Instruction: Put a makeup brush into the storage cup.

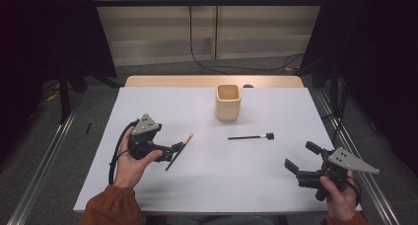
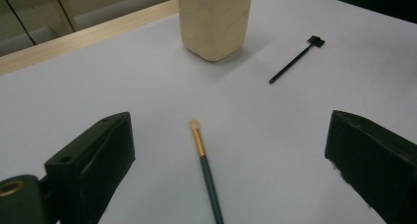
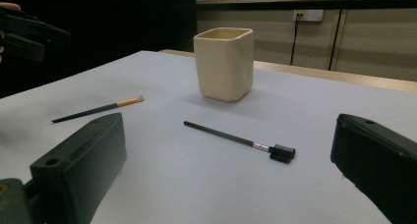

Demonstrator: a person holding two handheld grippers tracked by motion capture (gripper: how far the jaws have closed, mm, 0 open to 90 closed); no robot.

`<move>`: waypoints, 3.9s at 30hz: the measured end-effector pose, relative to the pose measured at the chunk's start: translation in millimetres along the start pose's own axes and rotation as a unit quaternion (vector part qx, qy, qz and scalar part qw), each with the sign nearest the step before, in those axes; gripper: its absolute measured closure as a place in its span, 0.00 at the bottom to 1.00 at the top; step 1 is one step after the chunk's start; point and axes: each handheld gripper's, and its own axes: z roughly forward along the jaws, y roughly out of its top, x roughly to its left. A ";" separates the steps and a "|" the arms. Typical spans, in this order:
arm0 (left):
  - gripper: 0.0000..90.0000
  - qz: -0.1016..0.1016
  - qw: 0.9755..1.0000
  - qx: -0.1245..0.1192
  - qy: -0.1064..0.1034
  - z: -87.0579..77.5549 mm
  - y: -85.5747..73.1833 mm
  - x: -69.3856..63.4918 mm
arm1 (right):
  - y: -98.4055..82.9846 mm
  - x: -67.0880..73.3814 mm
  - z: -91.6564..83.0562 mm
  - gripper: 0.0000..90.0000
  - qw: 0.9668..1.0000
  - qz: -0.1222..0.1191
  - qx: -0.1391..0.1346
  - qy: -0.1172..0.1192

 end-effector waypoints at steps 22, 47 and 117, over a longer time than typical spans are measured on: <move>0.10 0.003 0.999 0.050 0.002 12.9 17.9 16.7 | -0.3 -0.4 -0.3 0.00 1.000 0.000 0.004 0.004; 0.06 0.013 0.985 0.172 -0.003 47.0 18.2 24.2 | -0.3 0.4 -0.1 0.00 1.000 -0.008 0.006 0.008; 0.93 -0.031 0.910 0.413 0.012 117.6 11.1 13.2 | -1.9 2.4 2.2 0.00 1.000 -0.013 0.021 0.020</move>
